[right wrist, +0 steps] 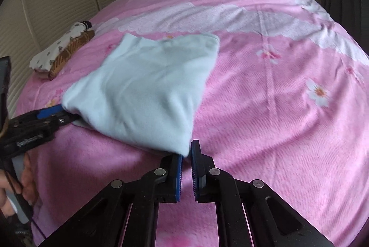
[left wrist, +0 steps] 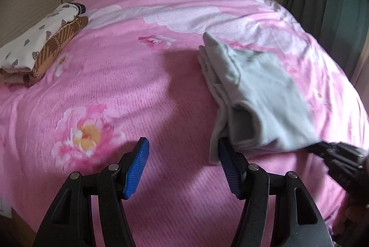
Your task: Fold small clothes
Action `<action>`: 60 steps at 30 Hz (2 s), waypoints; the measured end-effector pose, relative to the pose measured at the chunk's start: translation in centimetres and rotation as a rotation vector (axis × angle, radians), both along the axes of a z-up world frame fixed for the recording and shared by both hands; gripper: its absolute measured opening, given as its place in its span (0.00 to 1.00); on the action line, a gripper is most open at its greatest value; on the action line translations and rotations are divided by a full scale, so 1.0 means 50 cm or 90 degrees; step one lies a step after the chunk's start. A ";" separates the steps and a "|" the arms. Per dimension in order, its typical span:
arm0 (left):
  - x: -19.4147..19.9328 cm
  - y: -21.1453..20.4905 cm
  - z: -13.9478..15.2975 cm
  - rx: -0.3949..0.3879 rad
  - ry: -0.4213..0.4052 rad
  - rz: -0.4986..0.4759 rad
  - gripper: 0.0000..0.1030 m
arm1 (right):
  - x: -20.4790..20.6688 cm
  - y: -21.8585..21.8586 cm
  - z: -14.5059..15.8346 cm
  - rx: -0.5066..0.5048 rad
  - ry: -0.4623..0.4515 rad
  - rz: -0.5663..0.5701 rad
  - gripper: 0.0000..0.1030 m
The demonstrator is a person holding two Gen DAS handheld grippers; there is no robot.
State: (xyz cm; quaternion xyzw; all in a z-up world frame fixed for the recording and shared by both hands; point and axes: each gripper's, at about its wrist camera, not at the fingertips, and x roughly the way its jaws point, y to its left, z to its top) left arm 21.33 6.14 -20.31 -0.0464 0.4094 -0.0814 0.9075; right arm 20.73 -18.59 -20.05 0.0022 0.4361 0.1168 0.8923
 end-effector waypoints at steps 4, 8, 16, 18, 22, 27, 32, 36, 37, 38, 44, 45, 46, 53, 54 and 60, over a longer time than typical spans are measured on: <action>-0.050 -0.013 0.031 -0.029 -0.020 -0.019 0.58 | -0.019 -0.010 0.010 0.016 -0.009 0.018 0.09; -0.064 -0.052 0.072 -0.029 -0.069 -0.037 0.58 | -0.031 -0.032 0.033 0.059 -0.024 0.024 0.16; 0.022 -0.057 0.013 -0.002 -0.005 0.022 0.59 | -0.023 -0.064 0.040 0.059 -0.032 -0.001 0.37; 0.019 -0.046 -0.009 -0.009 0.016 0.030 0.59 | -0.022 -0.071 0.035 0.062 -0.028 -0.003 0.37; -0.012 -0.035 0.004 -0.046 0.014 0.058 0.58 | -0.003 -0.088 0.033 0.098 -0.013 0.007 0.48; -0.047 -0.038 0.019 -0.212 0.035 0.113 0.63 | 0.065 -0.131 0.065 0.244 0.006 0.033 0.72; -0.039 -0.071 -0.014 -0.291 0.059 0.154 0.63 | 0.180 -0.171 0.046 0.382 0.107 0.064 0.74; -0.027 -0.065 -0.043 -0.336 0.065 0.207 0.63 | 0.231 -0.183 0.025 0.419 0.153 0.080 0.74; -0.027 -0.065 -0.047 -0.345 0.059 0.218 0.63 | 0.241 -0.183 0.018 0.429 0.165 0.087 0.74; -0.024 -0.064 -0.050 -0.350 0.056 0.225 0.63 | 0.251 -0.181 0.009 0.440 0.179 0.093 0.74; -0.003 -0.061 -0.070 -0.399 0.026 0.258 0.66 | 0.296 -0.159 -0.037 0.464 0.223 0.117 0.74; 0.003 -0.060 -0.072 -0.408 0.022 0.264 0.66 | 0.304 -0.156 -0.045 0.470 0.230 0.119 0.74; 0.009 -0.059 -0.075 -0.420 0.019 0.271 0.66 | 0.311 -0.155 -0.052 0.480 0.237 0.122 0.74; 0.037 -0.063 -0.077 -0.433 -0.013 0.277 0.68 | 0.382 -0.135 -0.096 0.547 0.303 0.139 0.74; 0.041 -0.063 -0.079 -0.436 -0.015 0.278 0.68 | 0.390 -0.130 -0.100 0.552 0.308 0.142 0.74; 0.042 -0.048 -0.084 -0.447 -0.034 0.279 0.42 | 0.428 -0.081 -0.110 0.569 0.320 0.160 0.73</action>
